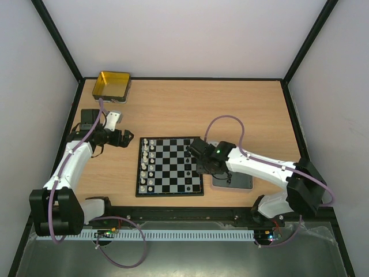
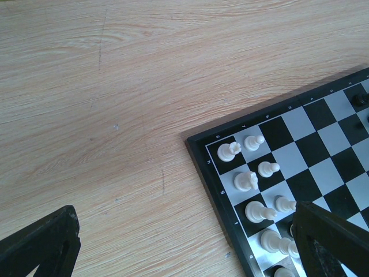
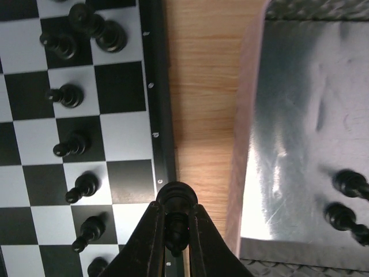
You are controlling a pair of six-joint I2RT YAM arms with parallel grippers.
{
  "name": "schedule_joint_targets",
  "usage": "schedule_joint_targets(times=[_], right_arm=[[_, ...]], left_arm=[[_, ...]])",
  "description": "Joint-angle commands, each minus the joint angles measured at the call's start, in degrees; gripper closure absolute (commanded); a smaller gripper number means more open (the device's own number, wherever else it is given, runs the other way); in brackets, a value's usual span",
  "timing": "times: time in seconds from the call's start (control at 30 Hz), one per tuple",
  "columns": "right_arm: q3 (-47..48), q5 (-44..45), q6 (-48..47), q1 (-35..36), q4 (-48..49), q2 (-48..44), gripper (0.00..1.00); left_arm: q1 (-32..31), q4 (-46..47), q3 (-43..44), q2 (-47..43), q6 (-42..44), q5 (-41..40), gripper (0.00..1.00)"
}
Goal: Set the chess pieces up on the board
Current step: Place the chess piece on the chessboard.
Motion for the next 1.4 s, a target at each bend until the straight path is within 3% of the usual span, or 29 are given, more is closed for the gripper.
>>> schedule_joint_targets(times=[0.0, 1.37], right_arm=[[1.38, -0.03, 2.85, 2.8, 0.96, 2.28, 0.93], [2.5, -2.38, 0.6, 4.13, 5.81, 10.72, 0.92]], left_arm=[[-0.27, -1.04, 0.63, -0.11, 0.52, 0.8, 0.01], [-0.28, -1.04, 0.63, -0.37, 0.53, 0.8, 0.01]])
